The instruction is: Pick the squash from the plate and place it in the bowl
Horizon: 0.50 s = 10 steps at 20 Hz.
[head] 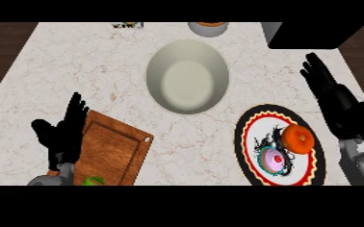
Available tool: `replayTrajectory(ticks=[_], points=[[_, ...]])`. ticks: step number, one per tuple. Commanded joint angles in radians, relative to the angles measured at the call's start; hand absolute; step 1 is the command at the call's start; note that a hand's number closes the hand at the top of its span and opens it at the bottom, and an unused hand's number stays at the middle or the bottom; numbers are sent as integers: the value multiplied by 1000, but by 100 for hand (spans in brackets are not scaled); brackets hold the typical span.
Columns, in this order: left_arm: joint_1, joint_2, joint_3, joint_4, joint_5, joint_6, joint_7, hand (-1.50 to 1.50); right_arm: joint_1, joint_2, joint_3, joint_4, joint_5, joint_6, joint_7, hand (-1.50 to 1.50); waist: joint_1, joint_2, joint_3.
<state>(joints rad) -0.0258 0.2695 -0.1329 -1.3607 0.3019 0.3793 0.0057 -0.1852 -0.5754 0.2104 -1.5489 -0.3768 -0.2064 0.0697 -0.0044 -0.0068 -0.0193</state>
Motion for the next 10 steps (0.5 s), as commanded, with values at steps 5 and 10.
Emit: replayTrajectory(ticks=[5, 10], points=[[-104, 31, -83, -86, -94, -77, -57, 0, 147, 57, 141, 0, 154, -43, -7, 150, -7, 3, 20], [-119, 30, -76, -91, -74, -89, -36, 0, 222, 108, -12, 21, 327, -448, -163, -150, -72, -9, 23]])
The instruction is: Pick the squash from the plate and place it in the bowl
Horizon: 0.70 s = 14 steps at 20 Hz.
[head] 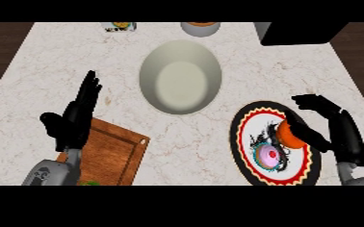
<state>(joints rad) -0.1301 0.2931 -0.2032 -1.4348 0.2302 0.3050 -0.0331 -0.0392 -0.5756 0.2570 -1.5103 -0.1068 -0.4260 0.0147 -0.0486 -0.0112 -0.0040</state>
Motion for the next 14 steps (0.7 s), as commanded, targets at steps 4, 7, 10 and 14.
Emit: replayTrajectory(ticks=[4, 7, 10, 14], points=[[-72, -6, -41, -52, -33, 4, 70, 0, 206, 258, -37, -167, 39, -294, -344, -150, -3, 1, 6], [3, -5, -69, -94, -45, -22, 52, 0, 339, 285, -28, -215, 90, -345, -480, -150, 27, 5, 5], [-34, -54, -74, -60, -87, -1, 43, 0, 358, 179, -93, -304, 126, -341, -338, -150, 37, 9, 4], [-73, -7, -18, -48, -38, -50, 76, 0, 416, 36, -74, -496, 286, -403, 69, -150, 37, 11, 0]])
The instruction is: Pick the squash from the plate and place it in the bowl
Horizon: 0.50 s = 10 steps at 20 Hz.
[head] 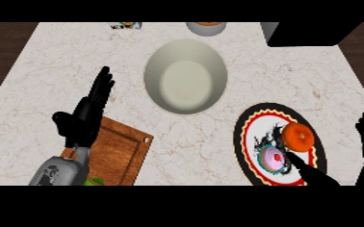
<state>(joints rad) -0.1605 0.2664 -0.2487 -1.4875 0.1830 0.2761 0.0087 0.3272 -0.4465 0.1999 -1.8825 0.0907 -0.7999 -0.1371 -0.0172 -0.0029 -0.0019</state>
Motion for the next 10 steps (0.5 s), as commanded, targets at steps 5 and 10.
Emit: replayTrajectory(ticks=[5, 10], points=[[-35, 2, 17, -18, -12, -17, 48, 0, 1, -153, 8, -246, 211, 42, 574, -150, 20, 5, -2], [15, -44, -12, -4, -53, 9, -8, 0, -75, -248, -69, -170, 102, 231, 759, -150, 26, 5, 0]])
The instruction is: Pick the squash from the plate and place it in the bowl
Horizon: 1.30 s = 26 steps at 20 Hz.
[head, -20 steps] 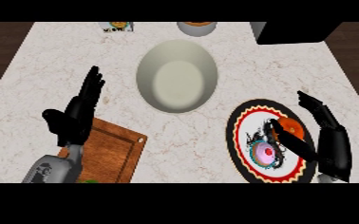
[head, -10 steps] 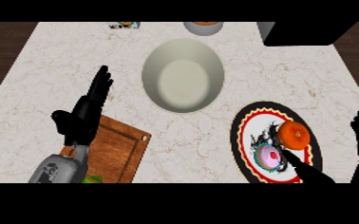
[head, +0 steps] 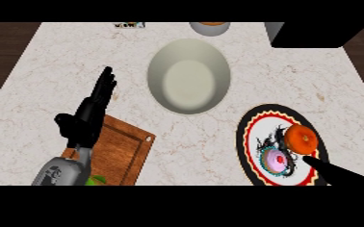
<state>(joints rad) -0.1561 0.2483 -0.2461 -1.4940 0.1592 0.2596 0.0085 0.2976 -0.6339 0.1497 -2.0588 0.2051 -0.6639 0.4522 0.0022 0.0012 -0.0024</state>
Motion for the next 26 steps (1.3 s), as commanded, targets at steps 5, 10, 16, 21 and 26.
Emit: replayTrajectory(ticks=[5, 10, 16, 21, 26], points=[[-12, 8, 25, -41, -14, -18, 60, 0, -127, -24, -9, 90, -52, 192, 248, -150, 2, -1, 2], [-12, -39, 55, 5, -28, -49, 29, 0, -96, 70, 26, 120, 2, 252, 195, -150, -5, -2, 2], [-2, -36, 85, -32, -59, -70, 62, 0, 30, 117, -47, 101, -32, 300, 56, -150, -9, -3, 2], [4, -93, 77, 47, -103, -68, -23, 0, -11, 199, -68, 104, -40, 311, -4, -150, -8, -2, 2], [-23, -96, 90, -68, -116, -64, 121, 0, -13, 243, -104, 107, -71, 364, -61, -150, -6, -2, 3]])
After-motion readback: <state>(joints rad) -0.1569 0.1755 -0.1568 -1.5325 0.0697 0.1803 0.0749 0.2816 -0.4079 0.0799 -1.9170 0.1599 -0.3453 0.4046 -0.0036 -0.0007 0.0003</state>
